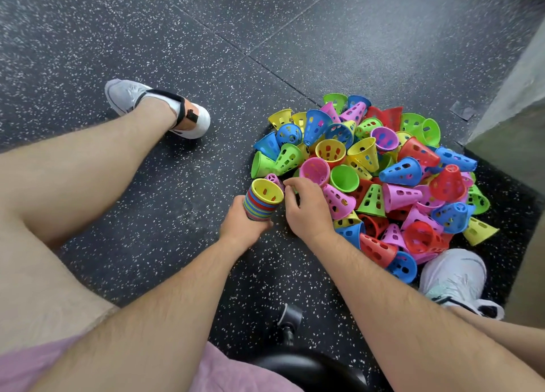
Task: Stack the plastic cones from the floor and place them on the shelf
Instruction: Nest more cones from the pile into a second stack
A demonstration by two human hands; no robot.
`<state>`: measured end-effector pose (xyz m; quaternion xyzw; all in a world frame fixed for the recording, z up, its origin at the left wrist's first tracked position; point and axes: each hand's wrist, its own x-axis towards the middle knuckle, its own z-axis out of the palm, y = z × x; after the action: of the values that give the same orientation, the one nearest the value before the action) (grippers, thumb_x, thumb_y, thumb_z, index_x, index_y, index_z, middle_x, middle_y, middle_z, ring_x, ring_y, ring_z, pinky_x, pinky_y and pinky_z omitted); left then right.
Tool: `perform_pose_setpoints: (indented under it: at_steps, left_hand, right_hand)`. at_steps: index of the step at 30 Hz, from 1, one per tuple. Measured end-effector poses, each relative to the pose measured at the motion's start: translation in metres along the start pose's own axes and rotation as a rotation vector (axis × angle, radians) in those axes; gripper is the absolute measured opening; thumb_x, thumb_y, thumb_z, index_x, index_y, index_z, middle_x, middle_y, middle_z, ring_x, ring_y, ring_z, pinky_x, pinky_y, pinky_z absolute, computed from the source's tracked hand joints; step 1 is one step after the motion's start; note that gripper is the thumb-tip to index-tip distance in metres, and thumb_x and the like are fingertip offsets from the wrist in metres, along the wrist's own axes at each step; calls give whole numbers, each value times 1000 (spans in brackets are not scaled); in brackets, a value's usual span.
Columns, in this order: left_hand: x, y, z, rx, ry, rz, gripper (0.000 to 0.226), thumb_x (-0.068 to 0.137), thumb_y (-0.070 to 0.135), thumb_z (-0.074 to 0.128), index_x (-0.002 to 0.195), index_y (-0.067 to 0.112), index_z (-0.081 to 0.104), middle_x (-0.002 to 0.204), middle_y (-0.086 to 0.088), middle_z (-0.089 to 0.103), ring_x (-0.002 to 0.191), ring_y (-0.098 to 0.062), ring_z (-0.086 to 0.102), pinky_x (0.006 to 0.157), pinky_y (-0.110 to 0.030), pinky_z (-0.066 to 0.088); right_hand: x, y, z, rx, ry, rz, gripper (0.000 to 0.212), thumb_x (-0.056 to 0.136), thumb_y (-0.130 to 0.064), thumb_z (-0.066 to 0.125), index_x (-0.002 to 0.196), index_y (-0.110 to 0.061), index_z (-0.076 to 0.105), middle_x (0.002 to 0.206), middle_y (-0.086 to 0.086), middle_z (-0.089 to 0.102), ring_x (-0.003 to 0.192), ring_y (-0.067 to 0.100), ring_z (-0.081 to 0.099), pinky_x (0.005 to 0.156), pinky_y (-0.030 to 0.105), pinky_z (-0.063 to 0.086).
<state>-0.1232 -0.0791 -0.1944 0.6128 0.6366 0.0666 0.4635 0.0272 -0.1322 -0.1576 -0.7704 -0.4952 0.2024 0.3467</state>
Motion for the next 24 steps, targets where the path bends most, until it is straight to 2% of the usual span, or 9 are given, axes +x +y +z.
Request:
perform_pose_setpoints:
  at_steps: [4,6,8,11,14,17,21,24]
  left_hand:
    - [0,4,2,4,3,4,64,69,34,91,117,26,49,108,2,66,97,-23,64,89,-37,51]
    - [0,3,1,-15,30,-24,61,68,33,89,113,26,48,107,0,66,97,-25,65,91,-40,53]
    - [-1,1,-2,-25,47,-50,60,68,32,88,113,24,49,107,-2,67,97,-27,66,91,-42,54]
    - [-2,-5,-7,-10,25,-76,61,69,33,86,116,23,49,109,-1,66,98,-27,66,92,-42,54]
    - [-1,-9,-12,-48,15,-91,67,60,39,84,116,24,51,107,1,67,98,-26,67,94,-45,54]
    - [1,-11,-14,-51,18,-97,63,64,36,85,116,25,51,107,1,66,98,-25,67,93,-44,55]
    - [3,-12,-14,-43,22,-97,65,63,39,87,115,27,50,108,2,66,97,-25,66,93,-44,55]
    - [3,-13,-14,-56,19,-93,66,61,40,86,114,27,50,106,2,66,96,-24,66,91,-44,55]
  right_hand:
    - [7,12,3,-114,-129,-12,28,98,-12,49,120,-15,68,123,-2,64,115,18,51,100,31,40]
    - [13,13,6,-146,-184,-20,35,98,-7,47,128,-14,64,129,0,61,121,19,49,103,29,38]
    - [23,11,10,-194,-222,-43,41,98,-6,46,137,-14,57,135,2,57,126,21,48,107,33,39]
    - [42,5,16,-345,-291,-117,47,101,-9,46,148,-14,45,142,6,52,126,28,48,105,40,41]
    - [51,2,23,-510,-362,-175,53,99,-13,49,151,-16,39,145,5,49,124,30,47,101,40,40]
    - [50,5,29,-544,-332,-179,45,97,-18,54,142,-15,49,135,6,55,116,31,51,95,40,42]
    - [43,7,32,-473,-185,-77,27,95,-26,61,114,-7,61,114,11,58,103,30,54,83,41,45]
    - [33,8,34,-427,-222,8,24,93,-28,62,99,-5,59,108,11,54,99,29,53,78,40,45]
